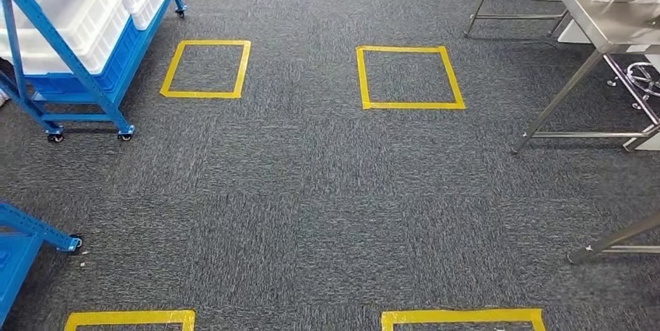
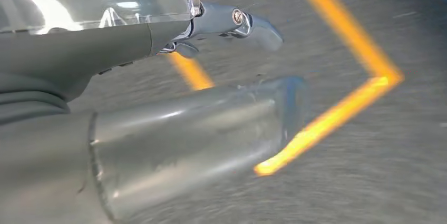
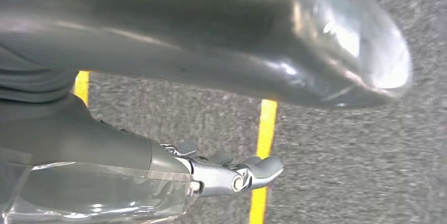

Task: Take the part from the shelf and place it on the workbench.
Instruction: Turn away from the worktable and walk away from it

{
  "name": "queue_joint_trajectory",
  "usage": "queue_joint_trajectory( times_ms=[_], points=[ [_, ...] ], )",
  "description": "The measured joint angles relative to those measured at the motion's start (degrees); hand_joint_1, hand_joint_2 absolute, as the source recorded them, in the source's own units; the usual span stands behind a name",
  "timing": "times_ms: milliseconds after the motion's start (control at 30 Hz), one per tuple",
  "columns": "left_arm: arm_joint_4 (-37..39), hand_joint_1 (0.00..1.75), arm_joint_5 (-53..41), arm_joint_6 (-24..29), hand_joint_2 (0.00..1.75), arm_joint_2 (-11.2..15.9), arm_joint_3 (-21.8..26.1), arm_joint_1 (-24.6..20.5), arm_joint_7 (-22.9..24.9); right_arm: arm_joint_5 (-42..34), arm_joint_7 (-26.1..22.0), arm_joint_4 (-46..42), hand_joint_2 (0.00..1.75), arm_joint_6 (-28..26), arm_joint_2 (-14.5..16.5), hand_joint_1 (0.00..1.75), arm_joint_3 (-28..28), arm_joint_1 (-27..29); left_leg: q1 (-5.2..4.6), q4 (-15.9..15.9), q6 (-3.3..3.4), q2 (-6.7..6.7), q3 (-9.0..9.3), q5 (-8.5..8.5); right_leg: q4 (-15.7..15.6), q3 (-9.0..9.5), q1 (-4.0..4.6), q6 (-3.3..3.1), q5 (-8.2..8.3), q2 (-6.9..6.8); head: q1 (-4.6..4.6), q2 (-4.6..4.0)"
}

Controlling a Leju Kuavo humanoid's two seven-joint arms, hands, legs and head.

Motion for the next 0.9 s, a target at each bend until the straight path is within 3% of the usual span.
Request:
queue_joint_trajectory(
  times_ms=[67, 133, 200, 233, 267, 333, 367, 433, 500, 533, 600, 633, 700, 733, 767, 833, 900],
  points=[
    [0.0, 0.0, 0.5, -1.4, 0.0, -0.2, 0.2, 0.2, 3.2, 0.4, 0.1, -0.1, 0.0, 0.1, 0.3, 0.0, 0.1, -0.4, -0.16, 1.3, -0.31, 2.54, -0.57, -1.04, -2.3, 1.27, -0.42, 0.07, 1.03, -1.51, -0.09, -0.01],
    [0.0, 0.0, 1.2, -3.3, 0.0, -0.6, 0.8, 0.1, 6.2, 0.8, 0.5, -0.1, 0.0, 0.3, 0.7, 0.0, 0.3, -0.3, -0.03, 6.8, -0.95, 5.7, -3.14, -4.31, -3.3, 1.95, -0.79, 0.52, 1.35, -3.16, -0.22, -0.02],
    [0.0, 0.0, 1.7, -5.3, 0.0, -1.4, 1.3, 0.1, 9.3, 1.1, 1.3, -0.1, 0.0, 0.5, 1.1, 0.0, 0.4, -0.2, 0.58, 12.7, -2.02, 6.55, -6.04, -6.66, -3.0, 1.95, -1.16, 1.15, 0.95, -4.94, -0.26, -0.01],
    [0.0, 0.0, 1.7, -6.1, 0.0, -1.8, 1.4, 0.1, 10.8, 1.3, 1.8, -0.1, 0.0, 0.5, 1.3, 0.0, 0.5, -0.2, 0.97, 13.4, -2.59, 6.8, -6.41, -6.42, -2.7, 1.92, -1.41, 1.57, 0.61, -5.76, -0.28, -0.01],
    [0.0, 0.0, 1.7, -6.5, 0.0, -2.2, 1.5, 0.3, 11.9, 1.5, 2.2, -0.1, 0.0, 0.6, 1.5, 0.0, 0.6, -0.2, 1.38, 12.1, -3.15, 7.14, -5.69, -5.19, -2.2, 1.88, -1.71, 2.05, 0.21, -6.5, -0.27, -0.01],
    [0.0, 0.0, 1.3, -6.8, 0.0, -2.9, 1.5, 0.4, 14.0, 1.8, 2.9, 0.0, 0.0, 0.7, 1.7, 0.0, 0.7, -0.1, 1.97, 5.8, -4.14, 8.78, -2.36, -1.95, -0.8, 1.71, -2.28, 3.24, -0.93, -7.76, -0.35, -0.01],
    [0.0, 0.0, 1.1, -6.8, 0.0, -3.3, 1.5, 0.5, 14.8, 1.9, 3.2, 0.0, 0.0, 0.8, 1.7, 0.0, 0.8, -0.1, 2.05, 3.2, -4.21, 9.69, -1.14, -0.95, 0.2, 1.55, -2.36, 3.86, -1.65, -8.31, -0.46, -0.01],
    [0.0, 0.0, 0.8, -6.6, 0.0, -3.9, 1.5, 0.5, 16.1, 2.0, 3.6, 0.0, 0.0, 0.9, 1.8, 0.0, 0.9, 0.0, 1.83, 2.1, -3.16, 10.37, -0.69, -0.83, 1.4, 1.38, -2.22, 4.79, -2.64, -9.2, -0.47, 0.0],
    [0.0, 0.0, 0.8, -6.4, 0.0, -4.2, 1.6, 0.6, 16.9, 2.0, 4.0, 0.1, 0.0, 1.0, 2.1, 0.0, 0.9, 0.1, 1.65, 2.3, -1.78, 9.29, -1.01, -0.82, 1.7, 1.55, -2.35, 5.17, -3.04, -9.87, -0.23, -0.01],
    [0.0, 0.0, 0.9, -6.1, 0.0, -4.3, 1.7, 0.6, 17.0, 2.0, 4.3, 0.2, 0.0, 1.0, 2.3, 0.0, 0.9, 0.1, 1.6, 2.3, -1.38, 8.8, -1.11, -0.76, 2.1, 1.5, -2.56, 5.34, -3.58, -9.23, -0.12, -0.01],
    [0.0, 0.0, 1.0, -5.5, 0.0, -4.5, 2.1, 0.5, 16.8, 2.0, 4.8, 0.4, 0.0, 1.0, 2.6, 0.0, 1.0, 0.5, 1.47, 2.2, -0.67, 7.8, -1.29, -0.54, 5.8, -0.1, -2.99, 5.58, -6.37, -6.53, 0.06, 0.0],
    [0.0, 0.0, 1.0, -5.2, 0.0, -4.6, 2.3, 0.5, 16.5, 2.1, 5.2, 0.5, 0.0, 1.0, 2.7, 0.0, 1.0, 0.8, 1.3, 2.2, -0.42, 7.29, -1.41, -0.47, 9.4, -1.84, -3.08, 5.53, -8.4, -5.04, 0.15, -0.01],
    [0.0, 0.0, 1.1, -4.6, 0.0, -4.8, 2.7, 0.4, 15.1, 2.2, 6.1, 0.7, 0.0, 0.9, 2.9, 0.0, 1.0, 1.7, 0.8, 2.2, -0.05, 5.99, -1.65, -0.36, 16.9, -5.76, -2.96, 5.13, -11.23, -3.93, 0.2, -0.01],
    [0.0, 0.0, 1.2, -4.4, 0.0, -4.9, 3.0, 0.4, 14.2, 2.3, 6.7, 0.9, 0.0, 0.9, 3.0, 0.0, 1.0, 2.2, 0.56, 2.2, 0.07, 5.22, -1.71, -0.31, 18.5, -6.87, -2.76, 4.77, -11.1, -3.7, 0.21, -0.01],
    [0.0, 0.0, 1.5, -4.3, 0.0, -5.0, 3.3, 0.5, 13.1, 2.3, 7.3, 1.0, 0.0, 0.8, 3.1, 0.0, 1.0, 2.6, 0.39, 2.2, 0.15, 4.46, -1.73, -0.26, 17.9, -6.92, -2.48, 4.31, -9.79, -3.45, 0.2, 0.0],
    [0.0, 0.0, 1.9, -4.5, 0.0, -5.2, 4.2, 0.5, 11.1, 2.4, 8.5, 1.2, 0.0, 0.6, 3.2, 0.0, 1.0, 3.3, 0.3, 2.2, 0.25, 3.08, -1.69, -0.14, 11.0, -4.17, -1.74, 3.23, -5.18, -1.86, 0.21, 0.0],
    [0.0, 0.0, 2.0, -4.6, 0.0, -5.5, 5.0, 0.5, 9.9, 2.8, 9.9, 1.3, 0.0, 0.4, 3.2, 0.0, 0.9, 3.8, 0.25, 2.1, 0.09, 1.9, -1.75, 0.03, 4.5, -1.42, -1.17, 2.46, -2.34, 0.24, 0.23, 0.0]
  ],
)
